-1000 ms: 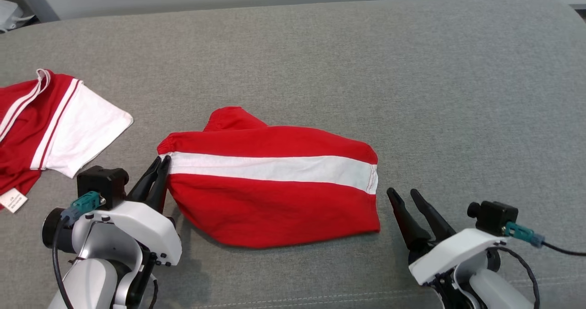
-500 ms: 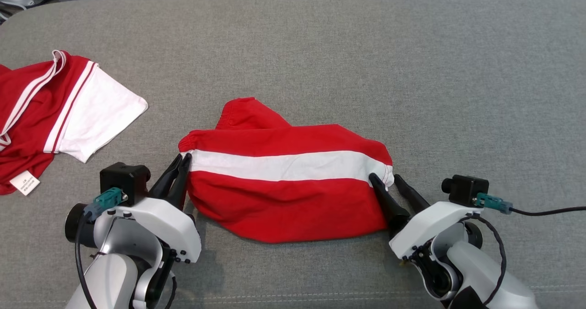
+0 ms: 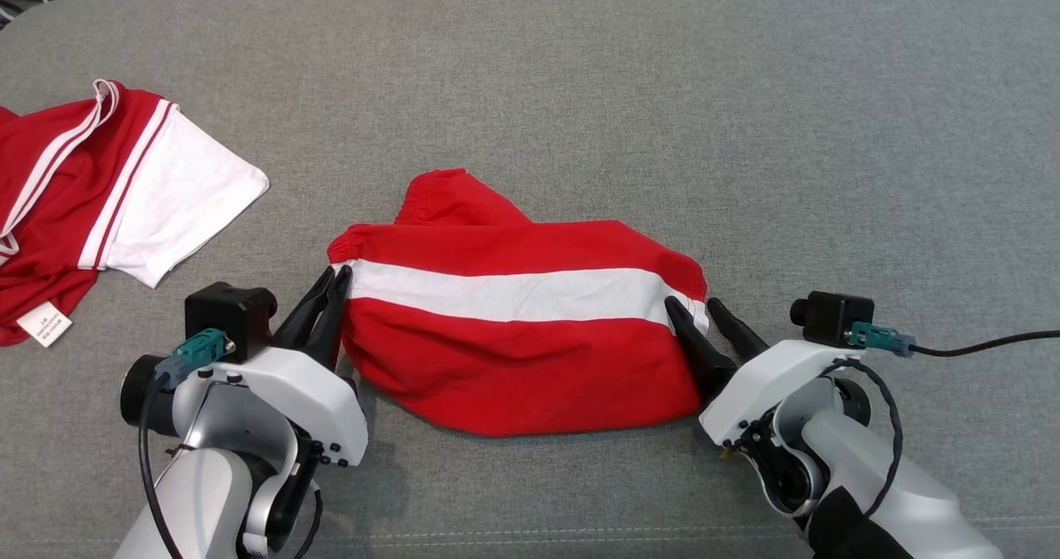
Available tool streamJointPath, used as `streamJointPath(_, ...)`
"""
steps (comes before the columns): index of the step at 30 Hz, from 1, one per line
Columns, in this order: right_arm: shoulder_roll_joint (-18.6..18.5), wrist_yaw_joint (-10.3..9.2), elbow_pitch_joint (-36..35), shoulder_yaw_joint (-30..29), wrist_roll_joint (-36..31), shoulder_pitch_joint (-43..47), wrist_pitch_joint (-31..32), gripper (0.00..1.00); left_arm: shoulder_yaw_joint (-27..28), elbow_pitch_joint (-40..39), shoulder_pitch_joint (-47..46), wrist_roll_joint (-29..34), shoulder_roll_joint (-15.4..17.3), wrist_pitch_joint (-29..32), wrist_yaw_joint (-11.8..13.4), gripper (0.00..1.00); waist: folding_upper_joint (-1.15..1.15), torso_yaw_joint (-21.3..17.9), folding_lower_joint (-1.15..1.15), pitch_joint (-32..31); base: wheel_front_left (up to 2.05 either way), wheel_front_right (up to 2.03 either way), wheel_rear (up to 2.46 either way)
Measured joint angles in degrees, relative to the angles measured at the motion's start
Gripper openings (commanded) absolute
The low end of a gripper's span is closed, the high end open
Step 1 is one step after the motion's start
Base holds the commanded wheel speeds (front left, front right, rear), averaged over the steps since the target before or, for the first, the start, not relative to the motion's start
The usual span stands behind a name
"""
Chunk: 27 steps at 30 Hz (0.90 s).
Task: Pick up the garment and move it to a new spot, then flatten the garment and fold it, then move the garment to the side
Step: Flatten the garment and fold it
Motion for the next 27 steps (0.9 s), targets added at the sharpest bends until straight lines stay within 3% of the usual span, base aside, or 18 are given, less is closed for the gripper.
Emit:
streamJointPath(1, 0.00, 0.00, 0.00, 0.00, 0.00, 0.00, 0.00, 0.00, 0.00, 0.00, 0.00, 0.00, 0.00, 0.00, 0.00, 0.00, 0.00, 0.00, 0.00, 0.00, 0.00, 0.00, 0.00)
streamJointPath(7, -0.49, -0.01, 0.89, 3.50, 1.77, -0.74, 0.20, 0.00, -0.11, 0.25, -0.12, -0.13, 0.04, -0.80, -0.02, 0.00, 0.00, -0.37, 0.00, -1.14, 0.00, 0.00, 0.00)
streamJointPath(12, -3.65, -0.01, -4.85, -1.15, 1.47, 1.00, 0.57, 0.00, 0.27, 0.21, -0.08, -1.13, 0.21, -1.66, -0.33, 0.00, 0.00, -1.16, 0.00, -2.70, 0.00, 0.00, 0.00)
streamJointPath(13, -5.32, -0.01, -8.57, -4.83, 0.14, 2.08, 0.56, 0.00, 0.76, 0.01, -0.03, -2.88, 0.15, -1.80, -0.89, 0.00, 0.00, -1.59, 0.00, -3.47, 0.00, 0.00, 0.00)
streamJointPath(18, -7.36, -0.01, -19.60, -11.82, -0.71, 5.20, 0.56, 0.00, 2.40, -1.55, -0.22, -9.05, -1.20, -2.07, -4.24, 0.00, 0.00, -2.83, 0.00, -5.79, 0.00, 0.00, 0.00)
streamJointPath(22, -9.49, -0.02, -27.22, -13.68, 2.87, 3.97, 0.56, 0.00, 3.83, -2.57, -4.14, -15.82, -2.89, -0.38, -7.42, 0.00, 0.00, -4.12, 0.00, -7.71, 0.00, 0.00, 0.00)
streamJointPath(27, -14.79, -0.02, -32.43, -14.02, 7.54, -3.22, 1.13, 0.00, 4.72, -1.46, -16.62, -20.78, -3.66, 3.90, -9.32, 0.00, 0.00, -5.16, 0.00, -10.08, 0.00, 0.00, 0.00)
